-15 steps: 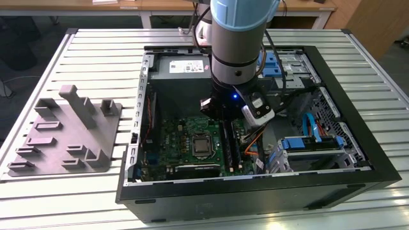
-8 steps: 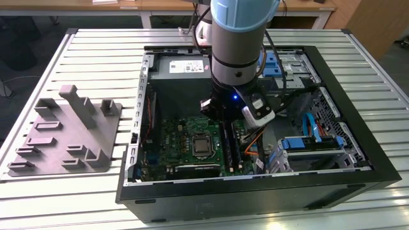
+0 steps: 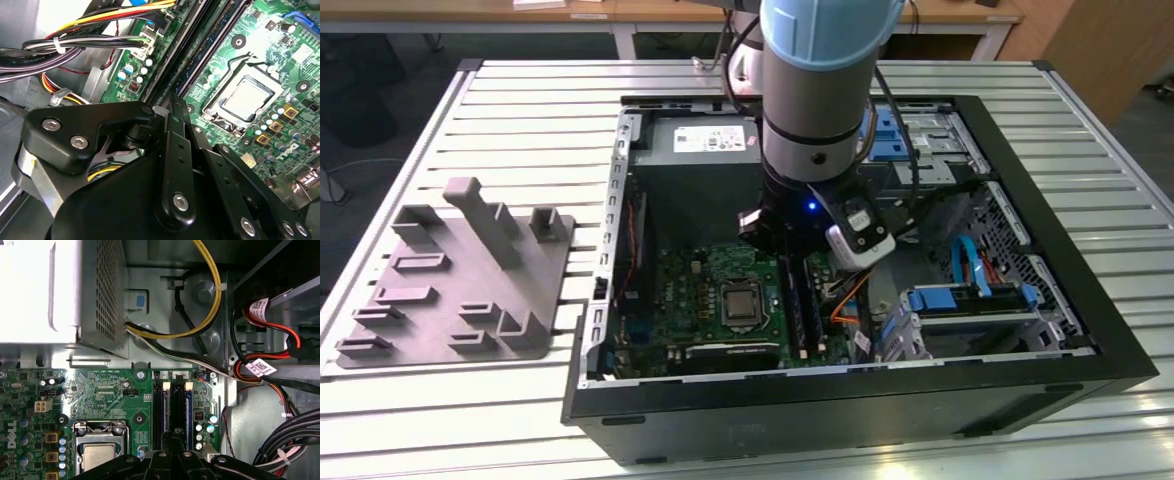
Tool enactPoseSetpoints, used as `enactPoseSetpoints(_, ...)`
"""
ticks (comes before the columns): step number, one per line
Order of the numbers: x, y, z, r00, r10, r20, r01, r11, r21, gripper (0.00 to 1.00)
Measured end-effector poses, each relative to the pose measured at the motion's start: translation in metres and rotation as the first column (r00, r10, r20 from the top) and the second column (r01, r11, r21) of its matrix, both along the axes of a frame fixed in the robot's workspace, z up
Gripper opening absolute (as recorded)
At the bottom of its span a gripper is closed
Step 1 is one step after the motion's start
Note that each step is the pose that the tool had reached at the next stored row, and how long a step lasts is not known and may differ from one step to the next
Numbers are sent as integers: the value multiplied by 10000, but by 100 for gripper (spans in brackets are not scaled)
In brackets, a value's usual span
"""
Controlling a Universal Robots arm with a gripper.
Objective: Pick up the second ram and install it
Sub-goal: 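Press down the second ram until it locks into place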
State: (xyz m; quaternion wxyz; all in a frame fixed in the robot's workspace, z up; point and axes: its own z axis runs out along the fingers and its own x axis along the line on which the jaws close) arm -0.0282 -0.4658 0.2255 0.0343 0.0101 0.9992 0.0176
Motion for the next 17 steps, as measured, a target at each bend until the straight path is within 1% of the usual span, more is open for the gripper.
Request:
enactPoseSetpoints(6,0,-11,-1,10000,0,0,0,10000,-3,10)
enactPoseSetpoints(12,0,-43,-2,10000,0,0,0,10000,-5,10)
enactPoseSetpoints(17,0,-60,-2,10000,0,0,0,10000,-7,10)
